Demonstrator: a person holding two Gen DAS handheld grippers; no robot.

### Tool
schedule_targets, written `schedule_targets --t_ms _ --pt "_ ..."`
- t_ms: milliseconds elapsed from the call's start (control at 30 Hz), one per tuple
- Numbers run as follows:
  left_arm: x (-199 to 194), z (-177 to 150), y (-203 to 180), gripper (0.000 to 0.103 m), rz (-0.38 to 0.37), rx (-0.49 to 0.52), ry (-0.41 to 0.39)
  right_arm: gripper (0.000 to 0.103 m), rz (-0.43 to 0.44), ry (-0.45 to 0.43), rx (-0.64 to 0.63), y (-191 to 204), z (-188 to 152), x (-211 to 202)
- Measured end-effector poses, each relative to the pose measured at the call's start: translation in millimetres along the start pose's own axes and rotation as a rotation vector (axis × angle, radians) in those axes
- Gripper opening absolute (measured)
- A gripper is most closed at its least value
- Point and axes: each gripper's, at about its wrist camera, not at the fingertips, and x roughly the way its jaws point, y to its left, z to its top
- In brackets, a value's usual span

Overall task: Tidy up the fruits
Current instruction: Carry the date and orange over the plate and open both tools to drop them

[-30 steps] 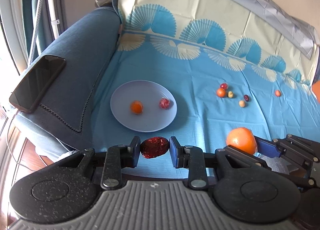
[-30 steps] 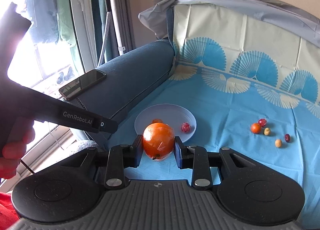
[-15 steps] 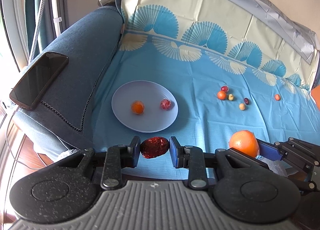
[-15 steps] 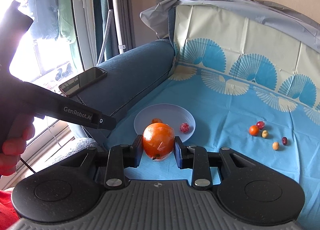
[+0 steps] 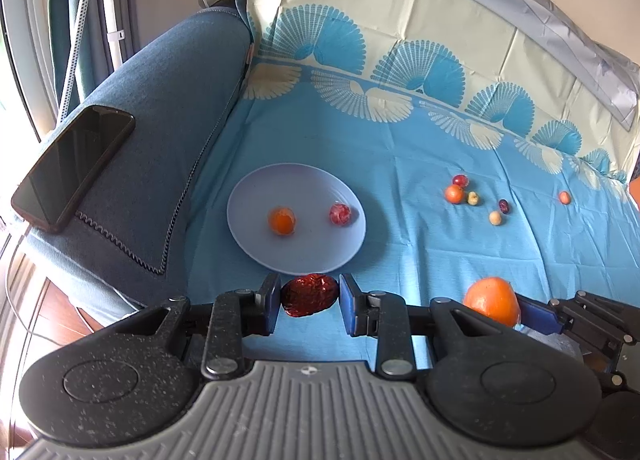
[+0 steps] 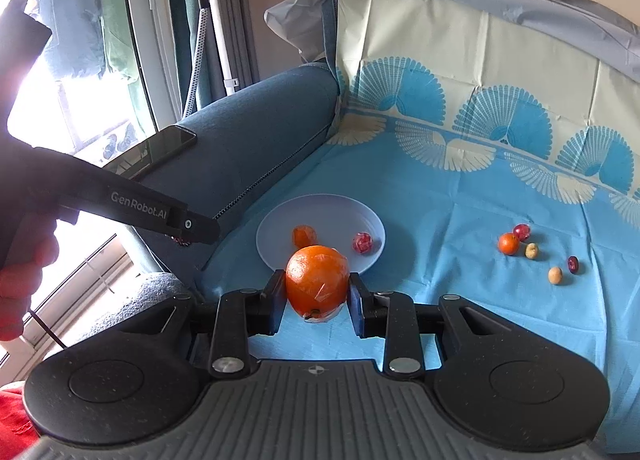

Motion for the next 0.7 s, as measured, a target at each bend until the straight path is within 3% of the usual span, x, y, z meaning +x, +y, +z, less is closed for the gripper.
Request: schedule_targets --t_ms 333,700 --pt "37 30 13 0.034 0.026 0.013 0.010 0.034 0.017 0.034 0.015 -4 13 42" --pt "109 63 28 0.034 0.047 0.019 0.063 0.034 0.014 0.089 0.016 -14 28 119"
